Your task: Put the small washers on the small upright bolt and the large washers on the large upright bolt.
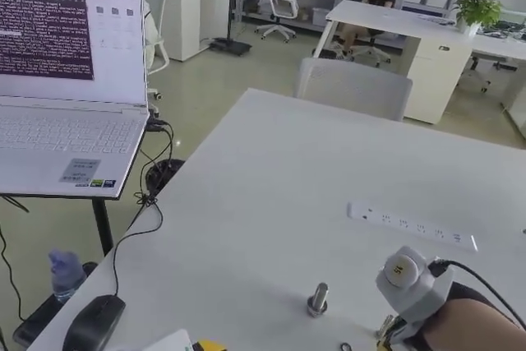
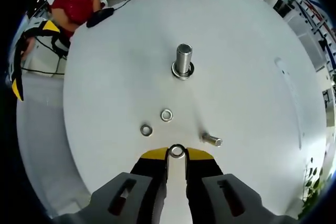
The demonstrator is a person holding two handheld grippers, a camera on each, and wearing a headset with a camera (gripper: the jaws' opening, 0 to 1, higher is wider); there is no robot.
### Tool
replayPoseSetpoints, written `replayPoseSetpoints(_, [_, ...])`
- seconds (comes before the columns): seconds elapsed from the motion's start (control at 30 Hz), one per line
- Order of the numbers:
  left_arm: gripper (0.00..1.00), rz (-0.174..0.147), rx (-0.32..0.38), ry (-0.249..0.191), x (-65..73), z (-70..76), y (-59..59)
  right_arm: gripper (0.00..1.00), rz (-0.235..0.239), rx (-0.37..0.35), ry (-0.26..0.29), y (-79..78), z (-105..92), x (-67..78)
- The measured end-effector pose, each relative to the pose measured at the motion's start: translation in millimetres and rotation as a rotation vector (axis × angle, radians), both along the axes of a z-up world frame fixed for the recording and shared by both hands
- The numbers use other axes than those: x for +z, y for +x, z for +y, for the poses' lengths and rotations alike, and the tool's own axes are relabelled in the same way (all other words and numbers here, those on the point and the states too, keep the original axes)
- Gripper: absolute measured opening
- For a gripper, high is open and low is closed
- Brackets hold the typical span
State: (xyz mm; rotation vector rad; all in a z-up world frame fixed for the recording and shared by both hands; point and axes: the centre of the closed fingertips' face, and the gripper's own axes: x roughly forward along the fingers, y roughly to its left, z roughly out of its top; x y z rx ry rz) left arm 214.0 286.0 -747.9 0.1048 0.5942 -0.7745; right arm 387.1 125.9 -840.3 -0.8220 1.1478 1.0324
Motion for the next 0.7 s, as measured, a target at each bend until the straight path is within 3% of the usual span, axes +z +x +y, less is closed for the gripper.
replayPoseSetpoints(0.43, [0.84, 0.012, 0.013, 0.018, -4.9, 9.0, -5.2, 0.13, -0.006, -0.05, -0.004, 3.4, -27.4, 9.4])
replayPoseSetpoints(0.7, [0.85, 0.021, 0.038, 0.032, -10.8, 19.4, -5.0, 0.13, -0.022, -0.065, 0.01, 15.0, -26.3, 16.6])
